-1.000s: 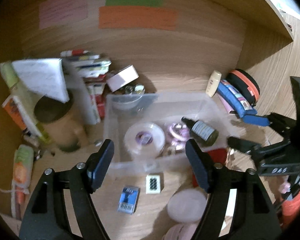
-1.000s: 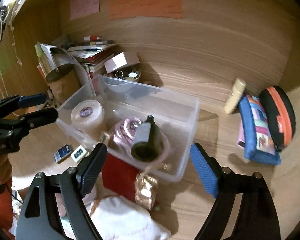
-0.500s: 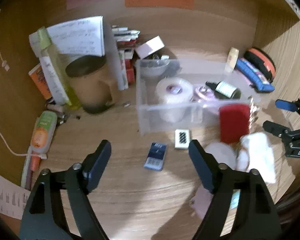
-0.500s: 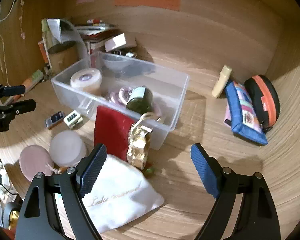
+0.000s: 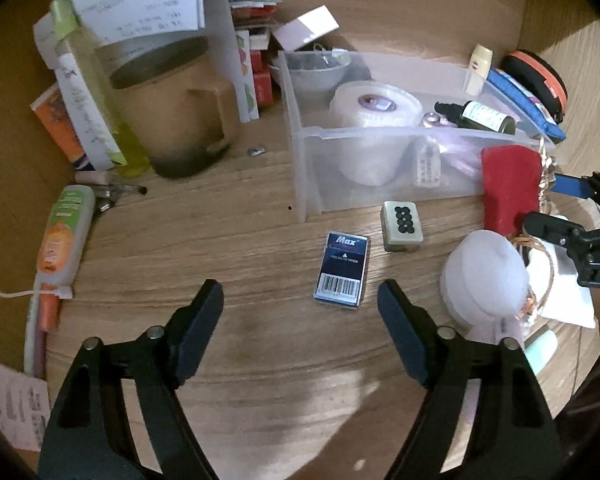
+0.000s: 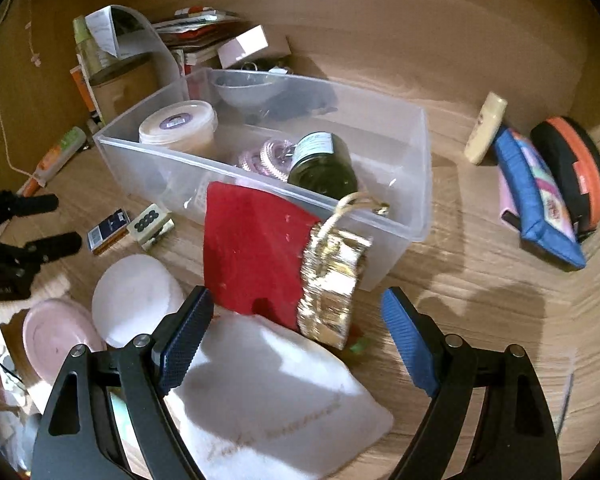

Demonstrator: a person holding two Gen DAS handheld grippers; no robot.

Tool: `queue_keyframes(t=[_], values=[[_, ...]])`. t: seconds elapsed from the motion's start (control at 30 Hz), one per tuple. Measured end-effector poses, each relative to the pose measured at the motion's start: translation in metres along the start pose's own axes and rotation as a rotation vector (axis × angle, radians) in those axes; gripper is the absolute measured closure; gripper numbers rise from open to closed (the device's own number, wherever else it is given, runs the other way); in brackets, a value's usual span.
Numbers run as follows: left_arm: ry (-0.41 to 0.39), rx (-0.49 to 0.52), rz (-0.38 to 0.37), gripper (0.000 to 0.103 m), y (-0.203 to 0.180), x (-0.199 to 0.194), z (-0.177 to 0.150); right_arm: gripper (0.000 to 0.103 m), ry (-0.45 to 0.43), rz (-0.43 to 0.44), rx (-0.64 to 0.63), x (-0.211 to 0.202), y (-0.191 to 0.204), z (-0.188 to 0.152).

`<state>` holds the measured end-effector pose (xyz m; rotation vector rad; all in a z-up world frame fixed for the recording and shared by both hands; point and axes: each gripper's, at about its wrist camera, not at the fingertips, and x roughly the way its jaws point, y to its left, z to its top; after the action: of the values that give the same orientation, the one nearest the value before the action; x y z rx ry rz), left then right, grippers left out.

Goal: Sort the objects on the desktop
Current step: 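Grasp the blue Max card pack with the left tool while the right tool grasps the gold pouch, then carry the card pack and gold pouch into the clear box and release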

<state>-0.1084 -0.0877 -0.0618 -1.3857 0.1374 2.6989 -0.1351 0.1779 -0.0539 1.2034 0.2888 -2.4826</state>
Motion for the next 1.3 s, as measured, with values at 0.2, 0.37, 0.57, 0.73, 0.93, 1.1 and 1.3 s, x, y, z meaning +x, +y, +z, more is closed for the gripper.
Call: queue_keyframes(t=[0.2, 0.37, 0.57, 0.73, 0.93, 1.1, 1.3], values=[[0.019, 0.037, -0.003, 0.029, -0.008, 0.018, 0.005, 0.019, 0.020, 0.044, 0.012, 0.013, 0.008, 0.009], [0.034, 0.045, -0.028, 0.040, -0.009, 0.030, 0.007, 0.020, 0.030, 0.072, 0.022, 0.024, 0.014, 0.013], [0.014, 0.019, -0.035, 0.053, -0.003, 0.030, 0.007, 0.055, 0.053, 0.110, 0.036, 0.037, 0.014, 0.012], [0.000, 0.007, -0.010, 0.074, -0.004, 0.031, 0.009, 0.078, 0.048, 0.146, 0.030, 0.036, 0.016, 0.009], [-0.010, -0.005, 0.026, 0.076, -0.001, 0.030, 0.008, 0.090, 0.007, 0.134, 0.011, 0.027, 0.021, 0.009], [-0.025, -0.029, 0.027, 0.076, 0.004, 0.025, 0.005, 0.091, -0.045, 0.141, 0.009, 0.007, 0.019, 0.009], [-0.055, -0.034, 0.020, 0.076, -0.001, 0.011, 0.011, 0.091, -0.090, 0.128, 0.016, -0.015, 0.015, 0.013]])
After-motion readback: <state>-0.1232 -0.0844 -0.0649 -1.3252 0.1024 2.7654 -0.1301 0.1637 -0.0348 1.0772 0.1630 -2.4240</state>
